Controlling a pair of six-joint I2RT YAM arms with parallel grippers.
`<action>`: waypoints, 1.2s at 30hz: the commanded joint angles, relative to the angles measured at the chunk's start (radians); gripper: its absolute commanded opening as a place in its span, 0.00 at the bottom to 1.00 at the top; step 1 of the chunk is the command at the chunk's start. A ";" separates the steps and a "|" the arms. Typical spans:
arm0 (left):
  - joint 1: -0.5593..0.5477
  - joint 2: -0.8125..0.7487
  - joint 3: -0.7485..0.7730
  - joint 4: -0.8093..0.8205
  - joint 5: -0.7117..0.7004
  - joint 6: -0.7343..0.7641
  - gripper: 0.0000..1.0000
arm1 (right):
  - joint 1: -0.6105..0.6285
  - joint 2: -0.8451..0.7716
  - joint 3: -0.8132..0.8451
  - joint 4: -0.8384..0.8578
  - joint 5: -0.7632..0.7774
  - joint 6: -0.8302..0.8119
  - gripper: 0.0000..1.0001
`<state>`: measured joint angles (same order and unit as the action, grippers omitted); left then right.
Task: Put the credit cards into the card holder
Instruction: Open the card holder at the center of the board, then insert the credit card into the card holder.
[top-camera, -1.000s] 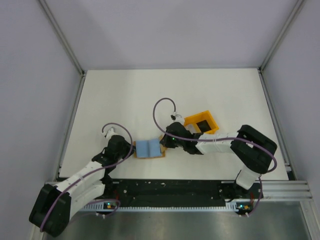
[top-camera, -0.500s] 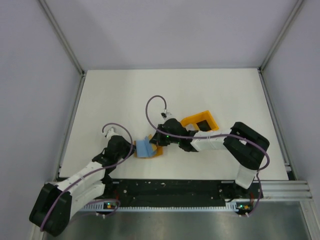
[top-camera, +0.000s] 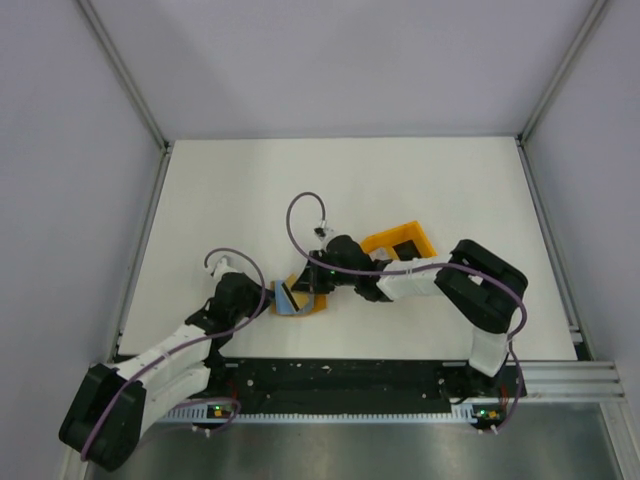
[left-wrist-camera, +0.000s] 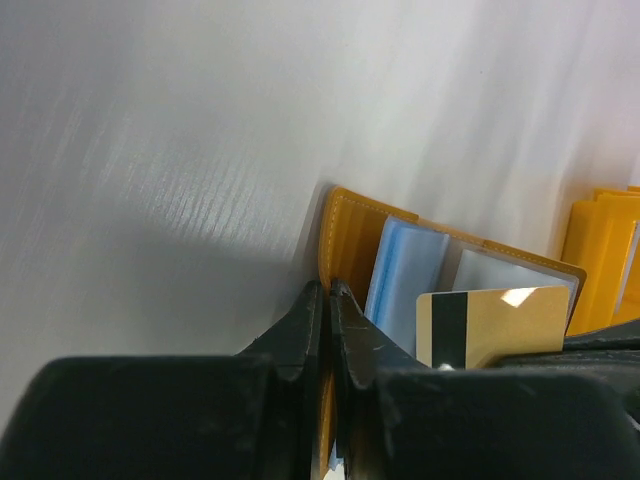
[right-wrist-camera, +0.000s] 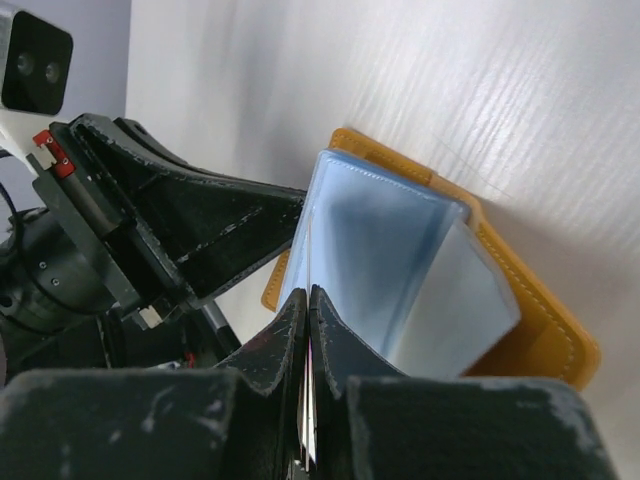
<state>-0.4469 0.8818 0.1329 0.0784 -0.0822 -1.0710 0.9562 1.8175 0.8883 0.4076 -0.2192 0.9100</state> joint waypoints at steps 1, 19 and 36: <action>-0.004 0.003 -0.021 0.032 0.001 0.002 0.00 | -0.017 0.032 0.008 0.103 -0.096 0.046 0.00; -0.004 -0.086 -0.045 -0.031 -0.008 0.019 0.59 | -0.034 0.037 -0.002 -0.118 0.093 -0.043 0.00; -0.004 -0.087 -0.111 0.106 0.047 -0.021 0.54 | -0.033 0.060 0.028 -0.135 0.075 -0.048 0.00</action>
<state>-0.4477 0.7681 0.0765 0.1482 -0.0582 -1.1007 0.9272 1.8442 0.8860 0.3279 -0.1551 0.8898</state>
